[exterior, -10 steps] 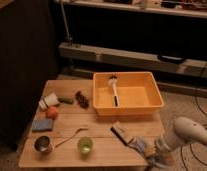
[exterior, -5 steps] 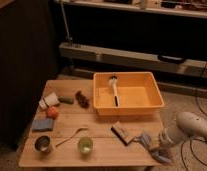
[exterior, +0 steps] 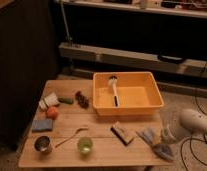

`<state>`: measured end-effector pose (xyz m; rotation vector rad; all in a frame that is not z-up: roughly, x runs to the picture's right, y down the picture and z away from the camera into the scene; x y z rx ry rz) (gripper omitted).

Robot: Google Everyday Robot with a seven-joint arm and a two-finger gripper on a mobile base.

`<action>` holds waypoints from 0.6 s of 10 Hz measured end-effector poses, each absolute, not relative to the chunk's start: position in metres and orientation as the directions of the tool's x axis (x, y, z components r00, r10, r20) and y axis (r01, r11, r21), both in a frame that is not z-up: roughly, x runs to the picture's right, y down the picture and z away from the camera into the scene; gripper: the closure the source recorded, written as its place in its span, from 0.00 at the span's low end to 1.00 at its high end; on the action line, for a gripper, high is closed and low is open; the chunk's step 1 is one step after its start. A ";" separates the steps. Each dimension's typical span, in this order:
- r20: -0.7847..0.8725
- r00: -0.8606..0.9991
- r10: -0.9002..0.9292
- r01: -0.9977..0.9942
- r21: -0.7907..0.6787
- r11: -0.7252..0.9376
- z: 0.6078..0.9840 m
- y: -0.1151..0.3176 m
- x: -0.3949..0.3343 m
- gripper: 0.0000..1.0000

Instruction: Wipe table surface with towel

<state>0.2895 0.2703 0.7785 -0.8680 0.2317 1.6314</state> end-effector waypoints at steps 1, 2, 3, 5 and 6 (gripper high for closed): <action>-0.633 -0.020 0.774 -0.914 -0.302 -0.270 0.786 0.246 0.288 1.00; -0.623 -0.022 0.782 -0.915 -0.302 -0.266 0.796 0.221 0.286 1.00; -0.614 -0.020 0.789 -0.915 -0.307 -0.262 0.800 0.206 0.281 1.00; -0.589 -0.005 0.808 -0.914 -0.324 -0.242 0.800 0.173 0.261 1.00; -0.578 0.008 0.816 -0.913 -0.337 -0.230 0.797 0.165 0.251 1.00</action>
